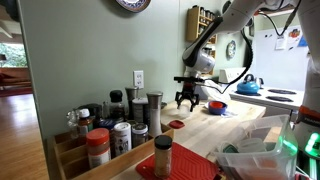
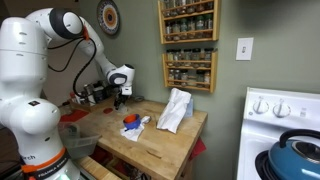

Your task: Unstack the containers then restack them and flip them over

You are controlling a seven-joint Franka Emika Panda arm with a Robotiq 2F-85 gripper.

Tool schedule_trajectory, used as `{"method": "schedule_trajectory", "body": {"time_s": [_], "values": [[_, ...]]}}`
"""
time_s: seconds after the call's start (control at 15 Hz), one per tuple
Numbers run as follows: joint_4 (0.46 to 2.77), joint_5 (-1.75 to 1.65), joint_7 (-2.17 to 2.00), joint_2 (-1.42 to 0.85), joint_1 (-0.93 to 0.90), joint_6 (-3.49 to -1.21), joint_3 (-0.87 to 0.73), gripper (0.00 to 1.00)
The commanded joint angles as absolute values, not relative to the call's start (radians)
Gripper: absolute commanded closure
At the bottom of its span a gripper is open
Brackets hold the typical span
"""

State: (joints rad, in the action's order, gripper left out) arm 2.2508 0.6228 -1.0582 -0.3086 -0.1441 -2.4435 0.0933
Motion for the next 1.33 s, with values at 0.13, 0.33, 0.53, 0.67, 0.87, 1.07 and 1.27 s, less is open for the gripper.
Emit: {"method": "schedule_trajectory", "body": {"time_s": [0.13, 0.33, 0.53, 0.67, 0.87, 1.07, 1.27], "values": [[2.191, 0.271, -1.381, -0.317, -0.235, -2.365, 0.032, 0.44], [2.125, 0.078, -1.537, -0.333, -0.268, -2.248, 0.022, 0.44], [2.071, -0.006, -1.601, -0.354, -0.274, -2.155, 0.035, 0.44], [2.039, -0.074, -1.655, -0.372, -0.290, -2.110, 0.032, 0.44], [1.999, -0.190, -1.745, -0.415, -0.315, -2.063, 0.028, 0.44], [1.965, -0.317, -1.849, -0.453, -0.348, -2.029, 0.015, 0.44], [1.936, -0.423, -1.923, -0.471, -0.373, -1.991, 0.009, 0.44]]}}
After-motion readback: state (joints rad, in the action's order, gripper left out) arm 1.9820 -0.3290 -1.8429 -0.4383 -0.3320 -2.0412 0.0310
